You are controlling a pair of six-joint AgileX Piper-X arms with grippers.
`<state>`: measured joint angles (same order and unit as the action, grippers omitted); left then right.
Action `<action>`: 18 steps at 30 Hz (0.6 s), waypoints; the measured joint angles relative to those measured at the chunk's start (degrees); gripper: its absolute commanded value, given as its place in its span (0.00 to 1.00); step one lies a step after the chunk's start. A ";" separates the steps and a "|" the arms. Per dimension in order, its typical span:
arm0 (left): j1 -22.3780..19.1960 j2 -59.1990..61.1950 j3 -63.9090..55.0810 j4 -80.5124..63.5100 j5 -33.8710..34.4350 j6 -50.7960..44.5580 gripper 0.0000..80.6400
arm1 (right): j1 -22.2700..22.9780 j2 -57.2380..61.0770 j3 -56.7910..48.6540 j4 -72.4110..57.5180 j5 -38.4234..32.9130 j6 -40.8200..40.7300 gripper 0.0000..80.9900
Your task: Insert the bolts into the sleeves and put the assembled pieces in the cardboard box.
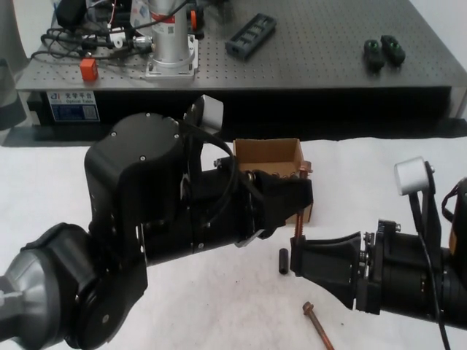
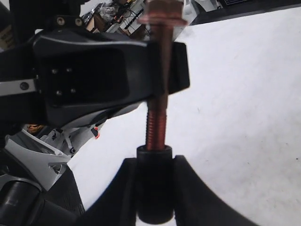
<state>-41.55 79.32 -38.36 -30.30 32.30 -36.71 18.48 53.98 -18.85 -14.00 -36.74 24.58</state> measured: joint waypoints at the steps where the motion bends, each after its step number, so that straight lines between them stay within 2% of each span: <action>1: 0.00 0.00 0.00 0.00 0.12 0.00 0.01 | 0.00 0.00 0.00 -0.16 0.10 0.00 0.03; 6: 0.37 0.00 0.00 -0.49 0.81 0.00 0.00 | 0.36 0.16 0.00 -3.45 2.67 2.49 0.03; 8: 0.39 0.00 0.00 -1.25 0.87 0.00 0.04 | 0.36 0.15 0.22 -5.07 3.52 3.18 0.03; 11: 0.53 0.00 -0.14 -1.73 0.94 -0.71 0.25 | 0.36 0.15 0.27 -7.62 5.67 3.56 0.03; 14: 0.53 0.00 -0.01 -1.38 1.82 -1.87 0.54 | 0.36 0.15 0.27 -8.21 7.60 3.84 0.03; 16: 0.53 0.00 -0.02 -1.37 1.99 -2.27 0.62 | 0.36 0.15 0.27 -8.70 9.21 3.64 0.03; 18: 0.53 0.00 -0.02 -1.22 1.70 -2.61 0.62 | 0.36 0.15 0.27 -8.79 10.17 3.28 0.03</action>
<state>-41.02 79.32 -38.38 -31.51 33.99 -39.32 18.84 54.13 -18.59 -22.78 -26.57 27.86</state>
